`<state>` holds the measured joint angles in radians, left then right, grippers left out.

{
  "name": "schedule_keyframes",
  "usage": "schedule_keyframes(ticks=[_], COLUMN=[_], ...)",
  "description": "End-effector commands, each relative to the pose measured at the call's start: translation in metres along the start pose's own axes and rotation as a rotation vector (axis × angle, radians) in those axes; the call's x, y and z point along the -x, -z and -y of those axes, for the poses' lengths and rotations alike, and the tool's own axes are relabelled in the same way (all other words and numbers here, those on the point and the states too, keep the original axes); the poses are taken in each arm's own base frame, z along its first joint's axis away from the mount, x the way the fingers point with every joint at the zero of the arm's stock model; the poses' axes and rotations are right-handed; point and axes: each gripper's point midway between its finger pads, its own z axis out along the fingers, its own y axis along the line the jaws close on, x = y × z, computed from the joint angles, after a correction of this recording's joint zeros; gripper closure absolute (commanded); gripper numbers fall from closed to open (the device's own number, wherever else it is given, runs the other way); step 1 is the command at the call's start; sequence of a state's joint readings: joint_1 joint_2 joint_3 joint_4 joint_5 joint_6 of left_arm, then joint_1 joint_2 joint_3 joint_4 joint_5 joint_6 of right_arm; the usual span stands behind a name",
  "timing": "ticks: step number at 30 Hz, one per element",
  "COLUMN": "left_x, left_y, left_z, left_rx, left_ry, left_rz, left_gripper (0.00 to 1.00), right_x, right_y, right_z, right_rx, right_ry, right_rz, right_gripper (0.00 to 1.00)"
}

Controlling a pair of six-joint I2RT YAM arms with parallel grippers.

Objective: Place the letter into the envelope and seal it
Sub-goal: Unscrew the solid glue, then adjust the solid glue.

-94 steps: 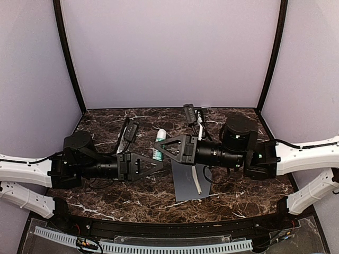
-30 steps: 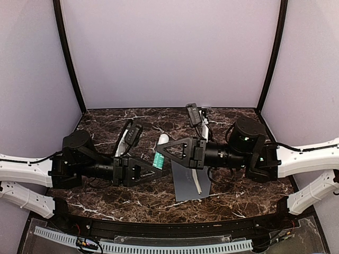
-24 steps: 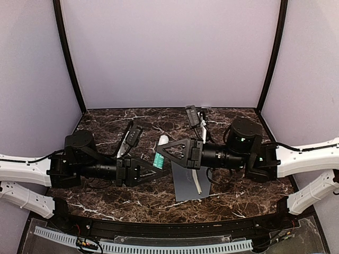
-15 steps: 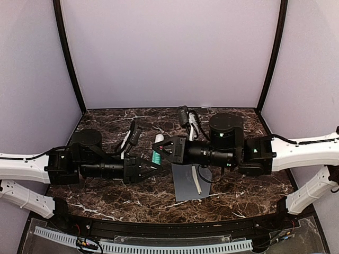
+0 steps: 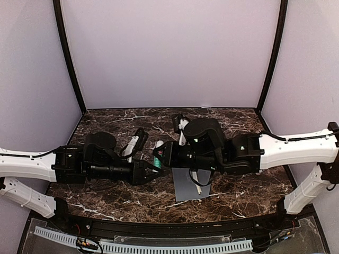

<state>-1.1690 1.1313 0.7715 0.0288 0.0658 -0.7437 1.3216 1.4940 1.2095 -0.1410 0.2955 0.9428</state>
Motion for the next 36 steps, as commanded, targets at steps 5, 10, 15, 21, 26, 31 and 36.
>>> schedule_keyframes(ticks=[5,10,15,21,26,31,36], left_x=[0.030,0.038,0.032,0.029,0.027,0.026,0.027], left_y=[0.029,0.048,0.057,0.063,0.061,0.059,0.059], left_z=[0.024,0.053,0.079,0.096,0.099,0.099,0.099], left_rx=[-0.150,-0.344,-0.487,-0.582,-0.594,-0.598,-0.595], left_ry=[0.046,0.015,-0.068,-0.113,-0.116,-0.111,-0.110], left_rz=[0.183,0.257,0.236,0.218,0.199,0.194,0.196], left_gripper=[1.00,1.00,1.00,1.00,1.00,1.00,1.00], right_x=[0.010,0.011,0.014,0.013,0.011,0.011,0.009], right_y=[0.050,0.068,0.081,0.079,0.081,0.082,0.079], right_z=[-0.038,-0.049,-0.067,-0.075,-0.081,-0.083,-0.085], right_rx=[0.306,0.411,0.545,0.577,0.607,0.612,0.613], right_ry=[0.034,0.060,0.057,0.076,0.082,0.089,0.096], right_rz=[0.081,0.093,0.120,0.116,0.112,0.110,0.099], right_gripper=[0.46,0.36,0.37,0.45,0.51,0.52,0.55])
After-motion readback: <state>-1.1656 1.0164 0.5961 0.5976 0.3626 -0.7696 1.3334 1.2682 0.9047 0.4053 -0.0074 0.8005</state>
